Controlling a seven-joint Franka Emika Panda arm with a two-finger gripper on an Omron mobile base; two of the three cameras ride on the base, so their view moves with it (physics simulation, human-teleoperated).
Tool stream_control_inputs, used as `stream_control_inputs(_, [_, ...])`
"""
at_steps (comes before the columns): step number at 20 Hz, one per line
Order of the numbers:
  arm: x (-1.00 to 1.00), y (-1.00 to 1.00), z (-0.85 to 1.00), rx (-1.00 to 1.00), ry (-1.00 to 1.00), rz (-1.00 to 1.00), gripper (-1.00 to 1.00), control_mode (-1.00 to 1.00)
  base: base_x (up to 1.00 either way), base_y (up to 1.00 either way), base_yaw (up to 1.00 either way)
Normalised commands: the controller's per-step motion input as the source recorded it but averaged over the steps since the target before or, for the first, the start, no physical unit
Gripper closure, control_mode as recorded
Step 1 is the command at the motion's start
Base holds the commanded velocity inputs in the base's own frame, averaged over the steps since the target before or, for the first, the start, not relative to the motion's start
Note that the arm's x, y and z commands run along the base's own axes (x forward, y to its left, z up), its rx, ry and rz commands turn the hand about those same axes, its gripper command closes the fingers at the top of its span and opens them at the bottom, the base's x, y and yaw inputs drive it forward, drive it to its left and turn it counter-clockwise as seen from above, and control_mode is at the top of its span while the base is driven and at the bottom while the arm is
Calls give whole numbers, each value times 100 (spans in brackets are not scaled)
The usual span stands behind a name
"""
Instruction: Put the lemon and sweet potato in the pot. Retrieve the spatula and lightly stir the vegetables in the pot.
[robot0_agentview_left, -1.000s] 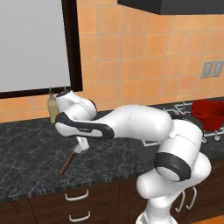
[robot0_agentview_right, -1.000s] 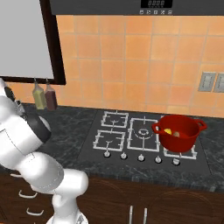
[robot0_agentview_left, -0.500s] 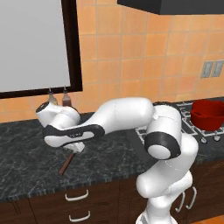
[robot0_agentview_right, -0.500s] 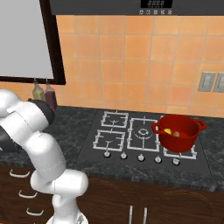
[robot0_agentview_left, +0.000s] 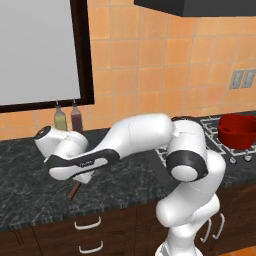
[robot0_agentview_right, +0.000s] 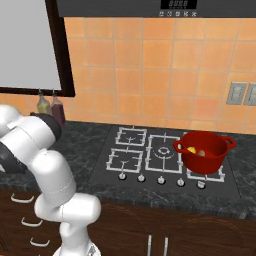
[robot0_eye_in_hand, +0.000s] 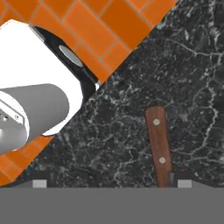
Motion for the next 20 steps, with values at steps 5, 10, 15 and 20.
stream_control_inputs(5, [-8,10,-52,2,-23,0,-100,-100,0,0,0])
stream_control_inputs(10, [0,36,-19,-2,-31,1,-100,-100,0,0,0])
stream_control_inputs(15, [0,37,0,-11,-20,-3,-100,-100,0,0,0])
stream_control_inputs(20, [0,36,-2,-18,-10,-2,-100,-100,0,0,0])
